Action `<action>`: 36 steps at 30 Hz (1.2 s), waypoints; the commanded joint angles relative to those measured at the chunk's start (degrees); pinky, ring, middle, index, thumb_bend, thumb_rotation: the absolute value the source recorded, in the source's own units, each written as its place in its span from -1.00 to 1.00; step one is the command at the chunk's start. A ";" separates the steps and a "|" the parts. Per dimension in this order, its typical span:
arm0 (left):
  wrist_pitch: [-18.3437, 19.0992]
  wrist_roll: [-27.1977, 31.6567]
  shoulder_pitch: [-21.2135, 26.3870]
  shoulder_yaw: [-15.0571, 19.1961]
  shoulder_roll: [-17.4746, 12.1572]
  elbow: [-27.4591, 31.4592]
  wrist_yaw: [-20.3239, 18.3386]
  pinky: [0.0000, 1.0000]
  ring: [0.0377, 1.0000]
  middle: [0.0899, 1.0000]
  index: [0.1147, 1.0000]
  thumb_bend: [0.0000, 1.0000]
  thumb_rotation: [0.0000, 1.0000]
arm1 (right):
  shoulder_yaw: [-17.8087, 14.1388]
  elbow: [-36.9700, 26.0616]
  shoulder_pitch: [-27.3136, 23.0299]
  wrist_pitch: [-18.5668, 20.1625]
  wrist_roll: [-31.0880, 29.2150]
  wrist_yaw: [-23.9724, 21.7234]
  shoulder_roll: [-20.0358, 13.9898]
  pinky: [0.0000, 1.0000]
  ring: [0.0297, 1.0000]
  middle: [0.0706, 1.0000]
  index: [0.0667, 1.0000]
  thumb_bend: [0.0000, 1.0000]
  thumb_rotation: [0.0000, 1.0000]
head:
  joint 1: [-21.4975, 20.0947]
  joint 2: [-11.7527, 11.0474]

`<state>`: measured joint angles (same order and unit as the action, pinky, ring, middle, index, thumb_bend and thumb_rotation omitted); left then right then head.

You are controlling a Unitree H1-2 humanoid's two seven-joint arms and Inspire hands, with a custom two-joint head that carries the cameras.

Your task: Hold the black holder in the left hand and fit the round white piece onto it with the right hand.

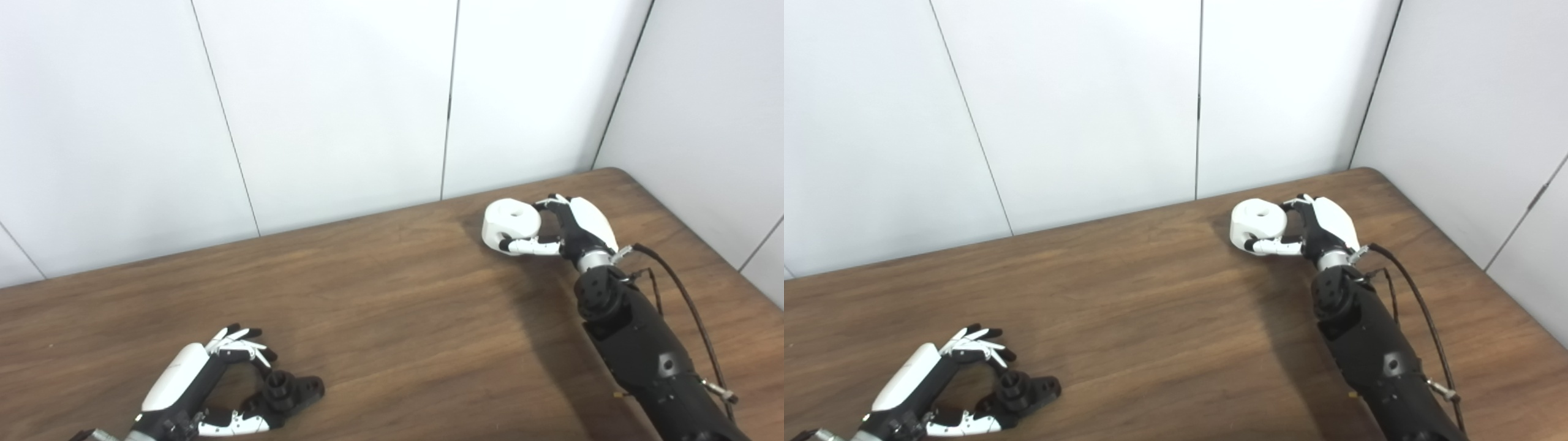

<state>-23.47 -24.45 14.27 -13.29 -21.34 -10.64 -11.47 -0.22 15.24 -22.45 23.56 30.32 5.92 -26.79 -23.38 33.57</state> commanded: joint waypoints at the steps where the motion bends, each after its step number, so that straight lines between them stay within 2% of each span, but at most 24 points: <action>1: -0.77 0.55 0.93 0.69 -1.08 1.70 0.34 1.00 0.79 0.35 -0.17 0.04 -0.91 | -0.54 0.25 -2.49 -4.20 0.28 3.61 -0.86 1.00 1.00 0.79 0.23 0.52 -0.29 | -0.11 0.30; 4: -0.61 0.53 0.81 0.78 -1.08 1.93 0.23 1.00 0.79 0.35 -0.17 0.04 -0.91 | 0.09 2.38 -2.57 -6.83 2.08 7.86 -0.84 1.00 0.93 0.65 0.04 0.38 -0.49 | -0.11 0.30; 6: -0.26 0.45 0.75 0.83 -1.12 2.20 0.05 1.00 0.79 0.35 -0.17 0.04 -0.91 | 0.29 3.24 -2.57 -8.49 2.29 9.61 -0.94 1.00 0.91 0.60 -0.07 0.10 -0.66 | -0.11 0.30; 8: 0.04 0.51 0.85 0.88 -1.06 2.26 -0.15 1.00 0.79 0.35 -0.17 0.04 -0.91 | 0.53 3.65 -2.68 -9.07 2.29 10.21 -1.15 1.00 0.91 0.58 -0.09 0.05 -0.70 | -0.15 0.37; 24: 0.14 0.83 1.16 1.14 -0.94 1.85 -0.68 1.00 0.80 0.35 -0.17 0.04 -0.91 | 1.23 1.64 -2.69 -9.92 2.98 10.66 -0.97 1.00 0.90 0.58 -0.10 0.04 -0.70 | 0.28 0.57; 29: 0.89 0.46 1.24 1.18 -0.79 2.13 -0.67 1.00 0.80 0.35 -0.17 0.04 -0.91 | 1.54 -0.15 -2.22 -10.31 2.46 9.35 -0.71 1.00 0.91 0.59 -0.10 0.03 -0.70 | 0.77 0.69; 36: 1.15 -0.30 1.13 1.09 -0.53 1.74 -0.03 1.00 0.80 0.35 -0.17 0.04 -0.91 | 2.52 -1.70 -1.78 -14.11 2.10 9.81 0.81 1.00 0.90 0.56 -0.10 0.04 -0.70 | 1.70 0.77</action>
<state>-22.23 -24.57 14.02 -12.75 -21.33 -9.77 -12.29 2.50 15.91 -22.35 12.13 32.33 14.50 -25.53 -21.62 34.28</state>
